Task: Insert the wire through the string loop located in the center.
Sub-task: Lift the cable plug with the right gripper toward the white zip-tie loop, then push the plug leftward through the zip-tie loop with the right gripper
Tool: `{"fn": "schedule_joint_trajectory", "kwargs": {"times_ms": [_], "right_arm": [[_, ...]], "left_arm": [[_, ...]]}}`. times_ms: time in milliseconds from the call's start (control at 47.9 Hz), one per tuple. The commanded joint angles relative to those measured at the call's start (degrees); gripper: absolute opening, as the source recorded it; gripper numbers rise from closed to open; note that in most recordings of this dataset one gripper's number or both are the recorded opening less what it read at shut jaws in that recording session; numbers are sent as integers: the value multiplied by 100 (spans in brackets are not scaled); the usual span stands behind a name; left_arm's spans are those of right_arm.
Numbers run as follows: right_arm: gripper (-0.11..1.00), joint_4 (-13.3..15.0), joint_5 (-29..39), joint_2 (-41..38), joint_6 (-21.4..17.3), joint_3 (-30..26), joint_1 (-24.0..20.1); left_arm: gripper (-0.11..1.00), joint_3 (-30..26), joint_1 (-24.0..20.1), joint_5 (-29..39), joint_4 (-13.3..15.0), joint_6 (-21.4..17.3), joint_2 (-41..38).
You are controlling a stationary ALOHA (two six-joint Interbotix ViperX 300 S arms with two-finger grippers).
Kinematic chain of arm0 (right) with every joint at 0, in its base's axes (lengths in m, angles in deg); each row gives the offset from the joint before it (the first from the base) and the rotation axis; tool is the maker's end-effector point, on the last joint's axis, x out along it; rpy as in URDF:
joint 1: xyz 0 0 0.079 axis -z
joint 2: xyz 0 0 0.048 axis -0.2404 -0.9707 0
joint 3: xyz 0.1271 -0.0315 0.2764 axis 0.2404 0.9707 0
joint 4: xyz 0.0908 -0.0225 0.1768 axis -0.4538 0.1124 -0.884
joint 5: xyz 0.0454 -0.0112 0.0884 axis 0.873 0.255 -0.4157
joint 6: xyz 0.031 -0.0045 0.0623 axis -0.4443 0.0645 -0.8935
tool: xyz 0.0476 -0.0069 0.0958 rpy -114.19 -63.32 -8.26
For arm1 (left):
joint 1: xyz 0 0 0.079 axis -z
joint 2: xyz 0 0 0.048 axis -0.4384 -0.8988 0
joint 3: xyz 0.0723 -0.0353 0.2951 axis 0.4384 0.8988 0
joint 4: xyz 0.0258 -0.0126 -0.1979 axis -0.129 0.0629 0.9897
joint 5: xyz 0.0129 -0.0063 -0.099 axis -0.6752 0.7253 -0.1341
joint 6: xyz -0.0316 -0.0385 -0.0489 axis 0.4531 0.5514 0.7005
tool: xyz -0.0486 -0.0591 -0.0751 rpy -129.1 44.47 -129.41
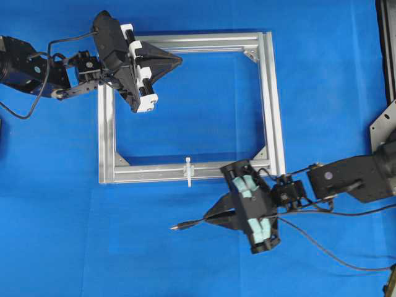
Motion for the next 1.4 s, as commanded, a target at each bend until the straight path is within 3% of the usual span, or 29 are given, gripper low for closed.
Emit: {"fn": "schedule_joint_trajectory", "kwargs": {"times_ms": [0, 439, 773, 1378], "right_arm": [[-3, 0, -26, 290, -18, 132, 0], [-3, -18, -114, 993, -26, 1107, 0], [-3, -44, -158, 993, -26, 1099, 88], [-3, -44, -158, 993, -26, 1090, 1046]], "left_arm": [[0, -44, -9, -26, -18, 0, 193], [0, -53, -9, -35, -18, 0, 193], [0, -53, -9, -26, -18, 0, 193], [0, -44, -9, -26, -18, 0, 193]]}}
